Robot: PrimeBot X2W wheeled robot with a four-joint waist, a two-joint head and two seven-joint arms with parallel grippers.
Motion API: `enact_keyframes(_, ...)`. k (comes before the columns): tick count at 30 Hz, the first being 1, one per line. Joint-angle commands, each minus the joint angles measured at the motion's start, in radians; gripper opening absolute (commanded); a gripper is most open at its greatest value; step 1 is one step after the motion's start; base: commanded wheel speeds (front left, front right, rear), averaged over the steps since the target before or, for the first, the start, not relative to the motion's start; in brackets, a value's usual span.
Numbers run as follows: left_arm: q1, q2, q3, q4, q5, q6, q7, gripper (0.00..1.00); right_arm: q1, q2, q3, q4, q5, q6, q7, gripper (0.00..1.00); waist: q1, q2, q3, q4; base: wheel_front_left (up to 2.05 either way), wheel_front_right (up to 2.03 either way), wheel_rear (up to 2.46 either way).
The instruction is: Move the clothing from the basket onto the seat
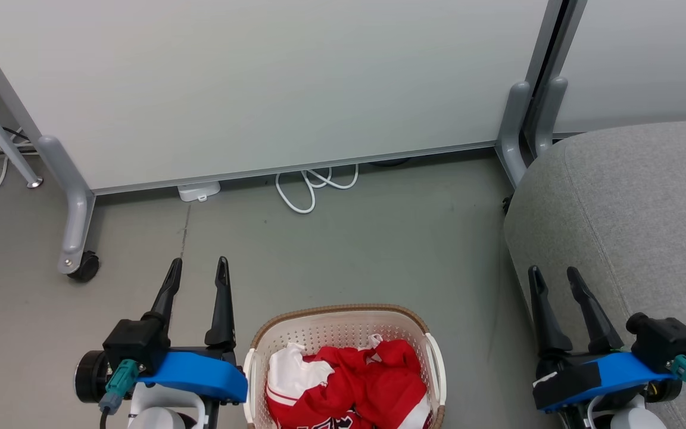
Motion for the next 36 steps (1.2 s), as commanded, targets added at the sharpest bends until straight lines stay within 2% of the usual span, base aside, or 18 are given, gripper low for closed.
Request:
enact_keyframes(1,-0.016,-0.001,-0.002,-0.001,0.022,-0.006,-0.008,1.0,-0.011,-0.006,0.003,-0.001,-0.02,0.002,-0.009,1.0,0.0,0.0,0.0,0.0,0.0,0.0,0.0)
enact_keyframes(27,-0.02,-0.015,-0.012,0.02,0.236,-0.026,-0.057,1.0,-0.011,-0.007,0.019,0.018,-0.204,0.002,-0.058,1.0,0.0,0.0,0.014,0.001,0.0,0.0,0.0)
enact_keyframes(36,-0.015,-0.02,-0.004,0.024,0.248,-0.033,-0.061,1.0,-0.012,-0.007,0.022,0.026,-0.213,0.002,-0.063,1.0,0.0,0.0,0.015,0.002,0.0,0.0,0.0)
